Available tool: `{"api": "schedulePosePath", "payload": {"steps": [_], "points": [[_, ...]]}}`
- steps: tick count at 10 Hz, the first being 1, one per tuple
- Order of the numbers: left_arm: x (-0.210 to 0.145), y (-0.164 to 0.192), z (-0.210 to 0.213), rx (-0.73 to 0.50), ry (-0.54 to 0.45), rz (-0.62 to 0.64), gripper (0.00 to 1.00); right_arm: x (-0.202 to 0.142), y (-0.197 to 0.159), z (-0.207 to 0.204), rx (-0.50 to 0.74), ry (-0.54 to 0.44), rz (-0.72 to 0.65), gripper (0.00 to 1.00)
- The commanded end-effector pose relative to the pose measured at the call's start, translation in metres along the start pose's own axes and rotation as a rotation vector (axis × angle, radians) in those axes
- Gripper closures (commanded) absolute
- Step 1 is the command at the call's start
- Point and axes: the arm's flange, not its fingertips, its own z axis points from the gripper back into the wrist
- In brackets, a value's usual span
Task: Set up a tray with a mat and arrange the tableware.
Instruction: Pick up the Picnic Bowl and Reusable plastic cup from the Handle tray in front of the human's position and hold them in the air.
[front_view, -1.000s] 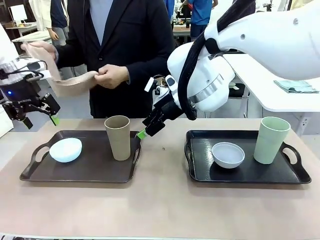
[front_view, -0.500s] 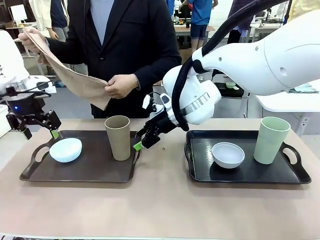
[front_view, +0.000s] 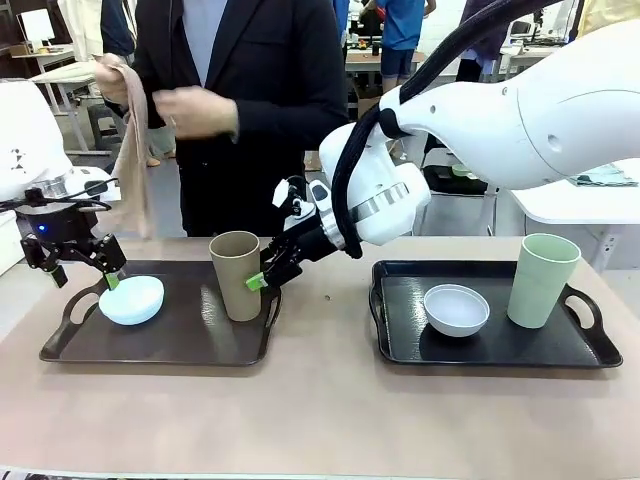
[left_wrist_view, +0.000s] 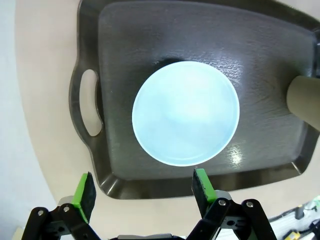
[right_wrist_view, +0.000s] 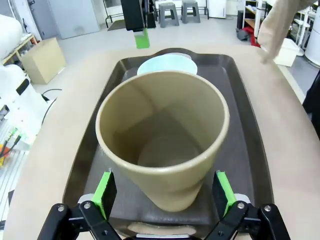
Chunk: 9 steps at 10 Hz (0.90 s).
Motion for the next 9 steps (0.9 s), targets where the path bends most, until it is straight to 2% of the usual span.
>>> {"api": "schedulePosePath", "payload": {"steps": [1, 6, 9], "points": [[0.005, -0.005, -0.005, -0.002, -0.030, -0.002, 0.00, -0.005, -0.002, -0.012, 0.005, -0.029, 0.027, 0.00], [0.020, -0.009, -0.030, -0.045, -0.033, -0.001, 0.00, 0.003, 0.000, -0.034, 0.046, -0.027, 0.020, 0.00], [0.034, -0.011, -0.045, -0.102, -0.073, -0.011, 0.00, 0.009, 0.001, -0.042, 0.048, -0.034, 0.023, 0.00]]}}
